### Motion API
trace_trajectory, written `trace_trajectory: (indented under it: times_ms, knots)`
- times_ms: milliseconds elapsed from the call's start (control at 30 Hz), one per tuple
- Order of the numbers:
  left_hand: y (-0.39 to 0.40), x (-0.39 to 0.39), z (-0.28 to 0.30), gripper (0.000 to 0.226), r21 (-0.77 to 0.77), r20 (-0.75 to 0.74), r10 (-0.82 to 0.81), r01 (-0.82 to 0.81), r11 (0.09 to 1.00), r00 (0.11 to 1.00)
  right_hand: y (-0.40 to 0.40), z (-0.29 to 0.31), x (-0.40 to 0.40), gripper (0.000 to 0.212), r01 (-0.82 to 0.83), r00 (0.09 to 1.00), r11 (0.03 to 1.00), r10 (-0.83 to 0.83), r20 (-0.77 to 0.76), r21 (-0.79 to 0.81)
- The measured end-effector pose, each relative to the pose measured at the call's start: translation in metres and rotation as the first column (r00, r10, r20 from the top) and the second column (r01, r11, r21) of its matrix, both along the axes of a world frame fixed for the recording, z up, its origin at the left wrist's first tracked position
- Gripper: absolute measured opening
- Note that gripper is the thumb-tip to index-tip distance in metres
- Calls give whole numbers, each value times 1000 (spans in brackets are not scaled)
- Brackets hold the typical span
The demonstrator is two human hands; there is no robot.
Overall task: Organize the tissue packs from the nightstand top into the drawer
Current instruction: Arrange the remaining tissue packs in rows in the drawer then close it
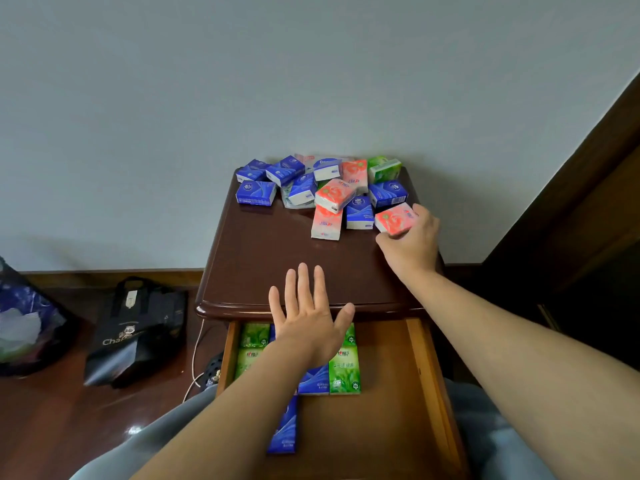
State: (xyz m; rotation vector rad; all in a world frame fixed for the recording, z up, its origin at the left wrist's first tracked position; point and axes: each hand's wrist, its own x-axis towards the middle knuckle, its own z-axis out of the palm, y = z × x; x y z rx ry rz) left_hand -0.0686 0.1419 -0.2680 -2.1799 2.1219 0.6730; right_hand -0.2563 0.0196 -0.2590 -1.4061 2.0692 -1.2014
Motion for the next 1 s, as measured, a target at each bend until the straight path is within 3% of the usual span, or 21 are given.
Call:
trace_trajectory:
  times_ms: [67,133,200,267,467,667,800,1000]
  knots:
    - [0,-1,4,87,-28,-27,28,-28,999,999,13,-1,-2,90,-17,1000,999,18,25,-34]
    - [-8,-3,13,86,-191,-83,86,-101,976,993,25,-4,-4,87,-57,998,997,58,9,-48]
    - [-27,-7,27,81,-396,-146,164,-210,894,976,34,-8,-7,83,-86,996,994,85,-7,-75]
    - [-54,-11,44,73,-490,-184,211,-276,827,960,37,-9,-8,84,-94,996,990,94,-9,-105]
    - [-129,-22,68,66,-548,-10,130,-114,829,991,34,-4,-8,79,-98,989,982,114,92,-162]
    - [-167,-31,59,70,-515,83,157,-92,852,984,31,-7,-6,77,-90,985,976,117,128,-199]
    - [-163,-29,50,61,-555,73,143,-79,828,987,29,-9,-4,80,-112,983,976,136,123,-186]
    - [-110,-12,56,69,-639,-96,12,-71,766,995,34,0,-2,83,-157,971,972,184,150,-174]
